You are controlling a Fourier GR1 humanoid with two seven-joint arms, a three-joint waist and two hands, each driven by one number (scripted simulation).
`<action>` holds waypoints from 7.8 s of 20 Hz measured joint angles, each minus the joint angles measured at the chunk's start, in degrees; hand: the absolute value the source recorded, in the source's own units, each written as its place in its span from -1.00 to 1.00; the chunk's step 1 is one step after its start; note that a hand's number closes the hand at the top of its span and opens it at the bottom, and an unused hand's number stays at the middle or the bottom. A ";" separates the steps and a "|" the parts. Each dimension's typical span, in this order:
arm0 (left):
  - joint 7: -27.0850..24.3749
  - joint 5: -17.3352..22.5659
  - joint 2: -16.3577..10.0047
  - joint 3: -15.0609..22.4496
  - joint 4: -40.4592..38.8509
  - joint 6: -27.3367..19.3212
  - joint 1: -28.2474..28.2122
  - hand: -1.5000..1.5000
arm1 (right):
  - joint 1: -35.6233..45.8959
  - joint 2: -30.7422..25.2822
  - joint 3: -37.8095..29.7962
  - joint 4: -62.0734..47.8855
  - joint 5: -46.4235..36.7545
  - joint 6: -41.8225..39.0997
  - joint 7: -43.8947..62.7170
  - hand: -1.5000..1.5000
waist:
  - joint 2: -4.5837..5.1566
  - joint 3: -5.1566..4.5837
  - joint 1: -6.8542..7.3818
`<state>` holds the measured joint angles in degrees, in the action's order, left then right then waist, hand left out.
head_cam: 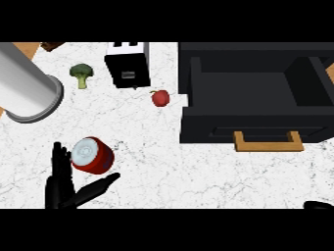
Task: Pick up the can, place it into the drawer and close the drawer
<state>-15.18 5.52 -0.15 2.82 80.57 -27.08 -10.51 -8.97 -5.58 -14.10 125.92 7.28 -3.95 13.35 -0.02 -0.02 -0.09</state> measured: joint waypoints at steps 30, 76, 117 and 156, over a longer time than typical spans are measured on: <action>-15.72 8.16 -3.62 -9.81 -36.21 14.48 22.64 1.00 | 2.37 0.44 -3.63 0.80 0.13 -2.47 2.03 -1.00 | -0.03 0.06 -0.19; 19.46 4.48 -0.02 1.27 -23.90 11.44 63.38 1.00 | 4.05 0.16 -4.45 4.76 -2.65 -0.95 5.43 -1.00 | -0.10 0.04 -0.31; 20.05 21.26 0.15 15.35 -60.90 -9.06 101.84 -1.00 | 12.47 -3.74 -2.30 2.78 -4.41 -0.85 7.94 -1.00 | 1.50 0.20 -6.06; 15.62 27.28 -3.31 12.64 -62.71 -6.81 102.77 -1.00 | 39.30 -7.42 21.61 -54.41 -60.66 16.70 -14.27 -1.00 | 0.61 0.07 0.96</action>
<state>0.44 32.80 -3.47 15.45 17.86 -33.89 92.26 30.33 -13.00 7.51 71.51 -53.38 12.75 -0.93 0.58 0.06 0.86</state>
